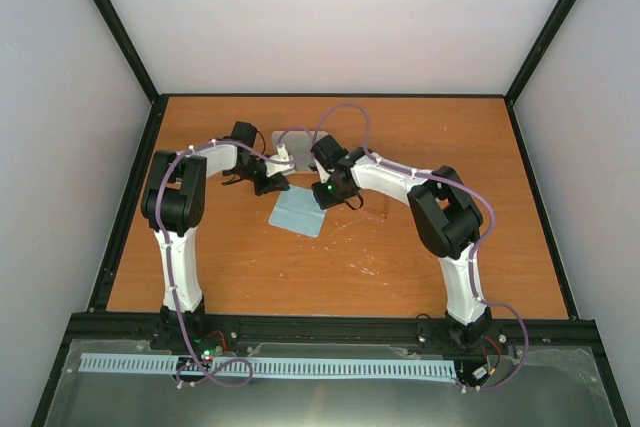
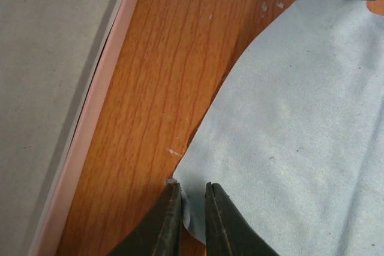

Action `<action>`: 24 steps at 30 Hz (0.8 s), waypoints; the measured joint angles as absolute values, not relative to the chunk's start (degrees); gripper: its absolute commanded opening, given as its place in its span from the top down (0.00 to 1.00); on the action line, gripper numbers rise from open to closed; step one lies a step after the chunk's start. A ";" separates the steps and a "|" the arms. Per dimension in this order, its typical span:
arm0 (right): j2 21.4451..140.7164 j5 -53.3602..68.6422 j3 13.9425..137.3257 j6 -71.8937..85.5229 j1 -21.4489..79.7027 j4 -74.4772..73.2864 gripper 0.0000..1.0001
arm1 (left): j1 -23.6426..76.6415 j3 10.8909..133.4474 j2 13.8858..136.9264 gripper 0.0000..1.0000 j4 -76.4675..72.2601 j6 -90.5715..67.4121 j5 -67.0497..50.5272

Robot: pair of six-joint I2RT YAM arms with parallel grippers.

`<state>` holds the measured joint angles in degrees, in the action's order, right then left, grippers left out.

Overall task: Organize the sunglasses
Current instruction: Fold the glasses cleaning cloth at the center of the board.

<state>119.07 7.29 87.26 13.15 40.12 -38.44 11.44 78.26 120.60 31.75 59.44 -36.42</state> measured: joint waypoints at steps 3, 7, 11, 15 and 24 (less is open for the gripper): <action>119.07 7.29 87.24 13.15 40.12 -38.26 0.97 | 11.46 78.00 120.60 0.93 31.18 59.46 -36.69; 118.96 7.31 86.80 13.32 40.12 -37.82 0.97 | 11.55 77.78 120.57 0.99 30.83 59.37 -36.93; 118.41 7.31 86.04 13.37 40.10 -37.65 0.97 | 11.73 77.69 120.27 0.99 30.89 59.42 -36.86; 118.30 7.31 85.93 13.37 40.10 -37.36 0.97 | 11.92 77.69 120.11 0.99 31.05 59.33 -36.64; 116.33 7.57 83.99 13.37 39.88 -35.97 0.97 | 11.97 77.58 119.31 0.99 33.43 58.24 -36.75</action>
<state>116.33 7.57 83.99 13.37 39.88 -35.97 11.97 77.58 119.31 33.43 58.24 -36.75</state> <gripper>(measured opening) 0.028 0.020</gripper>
